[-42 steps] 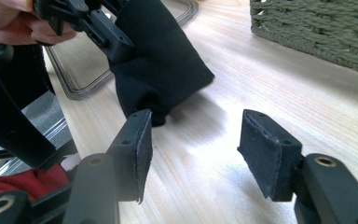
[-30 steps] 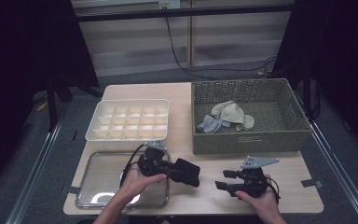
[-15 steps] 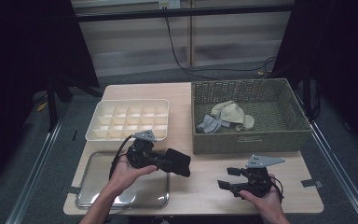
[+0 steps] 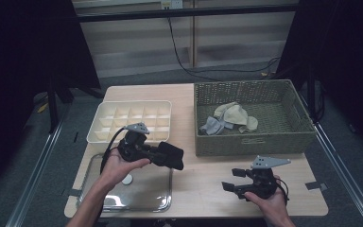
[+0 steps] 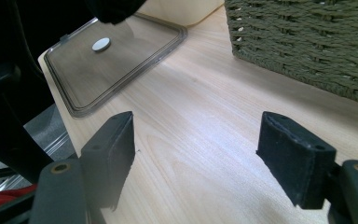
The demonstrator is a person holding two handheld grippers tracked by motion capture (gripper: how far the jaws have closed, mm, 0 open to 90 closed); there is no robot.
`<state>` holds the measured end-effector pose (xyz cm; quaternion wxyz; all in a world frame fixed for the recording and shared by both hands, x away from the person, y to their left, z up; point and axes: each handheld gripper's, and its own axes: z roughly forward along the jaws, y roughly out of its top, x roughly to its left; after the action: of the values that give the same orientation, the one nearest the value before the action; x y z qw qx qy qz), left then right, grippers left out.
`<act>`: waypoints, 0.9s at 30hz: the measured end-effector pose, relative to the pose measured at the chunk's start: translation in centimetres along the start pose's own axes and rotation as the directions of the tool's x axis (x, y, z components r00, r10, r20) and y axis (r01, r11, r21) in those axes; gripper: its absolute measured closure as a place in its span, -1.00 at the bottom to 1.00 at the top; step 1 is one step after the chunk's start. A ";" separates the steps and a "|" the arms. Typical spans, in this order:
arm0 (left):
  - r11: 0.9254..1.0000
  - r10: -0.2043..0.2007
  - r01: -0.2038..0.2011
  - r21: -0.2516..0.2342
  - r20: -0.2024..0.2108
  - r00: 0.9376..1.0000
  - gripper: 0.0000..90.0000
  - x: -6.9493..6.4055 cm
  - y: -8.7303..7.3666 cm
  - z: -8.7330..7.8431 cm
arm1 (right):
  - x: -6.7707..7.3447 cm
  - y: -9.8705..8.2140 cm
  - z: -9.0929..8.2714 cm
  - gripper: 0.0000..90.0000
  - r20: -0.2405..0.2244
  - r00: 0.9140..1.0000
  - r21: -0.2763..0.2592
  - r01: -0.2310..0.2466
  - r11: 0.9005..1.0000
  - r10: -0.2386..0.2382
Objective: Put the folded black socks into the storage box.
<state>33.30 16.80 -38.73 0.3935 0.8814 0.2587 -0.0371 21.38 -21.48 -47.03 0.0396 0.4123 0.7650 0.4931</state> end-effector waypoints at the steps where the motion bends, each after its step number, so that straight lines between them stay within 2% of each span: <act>1: 1.000 0.000 0.000 0.006 0.001 1.000 0.43 0.1 0.1 -0.3 | 0.0 0.0 0.0 -0.40 0.002 1.000 -0.001 0.001 1.000 -0.001; 6: 1.000 0.001 -0.001 0.016 -0.017 1.000 0.43 0.5 0.7 -1.1 | -0.2 0.1 0.2 -0.41 0.007 1.000 0.003 0.001 1.000 -0.001; 11: 1.000 -0.013 0.013 0.000 -0.038 0.999 0.43 1.1 1.3 -2.1 | -0.2 0.0 0.3 -0.42 0.007 1.000 0.015 -0.006 1.000 0.006; 18: 1.000 -0.010 0.010 -0.001 -0.064 0.998 0.43 2.0 2.3 -3.5 | -0.3 0.0 0.3 -0.42 0.012 1.000 0.013 -0.011 1.000 0.010; 22: 1.000 0.000 0.001 0.017 -0.084 0.996 0.43 2.3 3.1 -4.2 | -0.4 0.0 0.3 -0.43 0.013 1.000 0.013 -0.010 1.000 0.010; 27: 1.000 0.001 0.000 0.010 -0.101 0.995 0.43 2.9 3.9 -5.3 | -0.3 0.0 0.2 -0.42 0.015 1.000 0.010 -0.006 1.000 0.006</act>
<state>36.96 19.62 -33.25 0.3757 0.8841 0.2779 0.0062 21.67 -21.48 -47.22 0.0418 0.4186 0.7658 0.4864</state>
